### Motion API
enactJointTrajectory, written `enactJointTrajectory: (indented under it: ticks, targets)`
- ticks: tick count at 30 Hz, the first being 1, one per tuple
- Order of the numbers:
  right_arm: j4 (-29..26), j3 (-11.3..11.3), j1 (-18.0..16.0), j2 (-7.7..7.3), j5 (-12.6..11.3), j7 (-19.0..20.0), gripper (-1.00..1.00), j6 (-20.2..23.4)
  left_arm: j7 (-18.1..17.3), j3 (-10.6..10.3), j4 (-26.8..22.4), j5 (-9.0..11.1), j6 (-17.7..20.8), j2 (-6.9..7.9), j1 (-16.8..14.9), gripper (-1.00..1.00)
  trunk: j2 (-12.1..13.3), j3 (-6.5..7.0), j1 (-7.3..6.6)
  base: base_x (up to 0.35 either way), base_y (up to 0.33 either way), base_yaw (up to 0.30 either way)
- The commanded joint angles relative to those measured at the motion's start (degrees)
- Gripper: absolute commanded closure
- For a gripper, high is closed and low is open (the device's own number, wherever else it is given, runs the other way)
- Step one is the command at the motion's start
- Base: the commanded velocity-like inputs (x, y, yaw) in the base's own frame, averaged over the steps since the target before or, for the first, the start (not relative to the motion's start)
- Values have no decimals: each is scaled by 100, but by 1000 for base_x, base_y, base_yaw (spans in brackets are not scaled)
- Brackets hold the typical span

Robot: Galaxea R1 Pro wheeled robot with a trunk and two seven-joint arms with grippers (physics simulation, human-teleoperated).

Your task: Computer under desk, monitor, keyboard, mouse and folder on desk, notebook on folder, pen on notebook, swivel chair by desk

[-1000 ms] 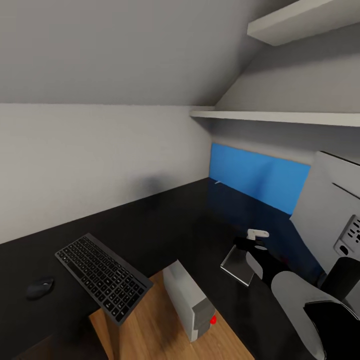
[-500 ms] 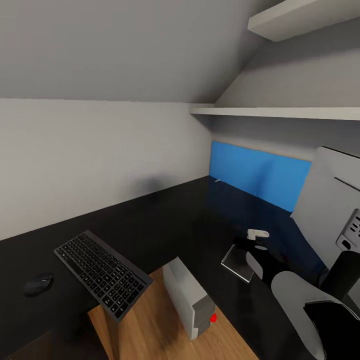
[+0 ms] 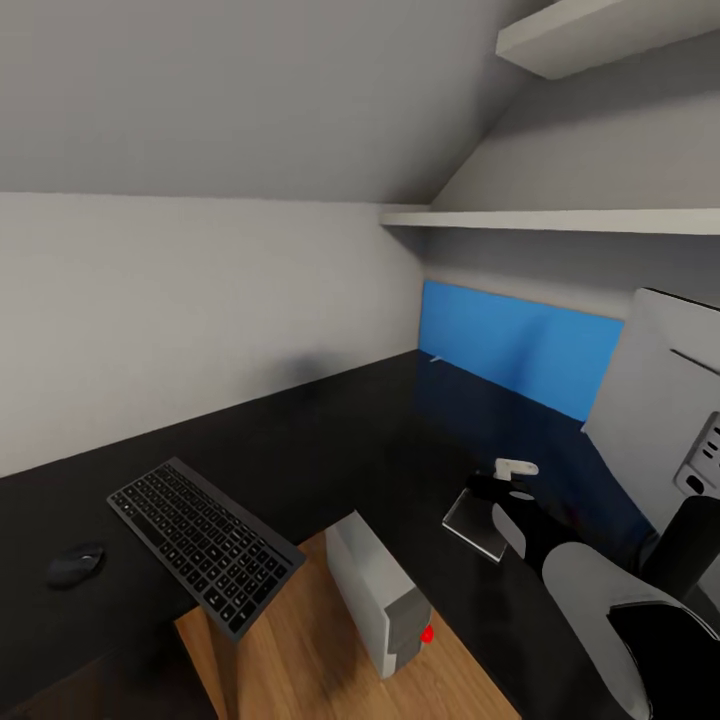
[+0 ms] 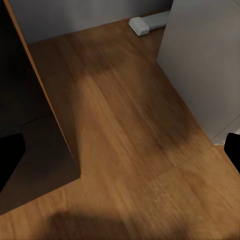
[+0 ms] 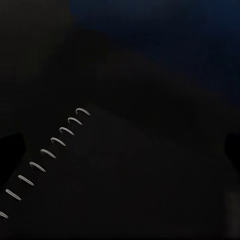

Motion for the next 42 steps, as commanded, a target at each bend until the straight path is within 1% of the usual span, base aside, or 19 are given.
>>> enactJointTrajectory:
  ticks: [1, 3, 17, 20, 22, 26, 32, 42]
  targets:
    - [-12, 49, -2, -5, -49, -33, -100, 30, 34, -46, 3, 24, -16, -1, -4, -100, -44, -24, 22, 0, 0, 0]
    - [-12, 49, -2, -5, -49, -32, -100, 36, 34, -46, 3, 25, -16, -1, -4, -100, -125, -60, 66, 0, 0, 0]
    - [-11, 51, -2, 1, -49, -25, -100, 108, 29, -42, 3, 35, -13, 23, -4, -100, -125, -60, 66, 0, 0, 0]
    - [-12, 51, -2, 3, -49, -25, -100, 111, 32, -40, 3, 36, -15, 58, -4, -100, -125, -60, 66, 0, 0, 0]
    - [-11, 53, -2, 3, -49, -26, -100, 113, 29, -39, 3, 35, -15, 108, -4, -100, -125, -60, 66, -4, 0, 0]
    - [-6, 55, -2, 4, -49, -28, -100, 114, 27, -38, 3, 34, -16, 147, -4, -100, -125, -60, 66, -106, 0, 0]
    - [-9, 58, -2, 4, -49, -32, -100, 115, 26, -37, 3, 34, -16, 159, -4, -100, -125, -60, 66, -156, 0, 0]
    - [-7, 61, -2, 14, -49, -33, -100, 115, 26, -37, 3, 36, -19, 164, -4, -100, -125, -60, 66, -25, 0, 0]
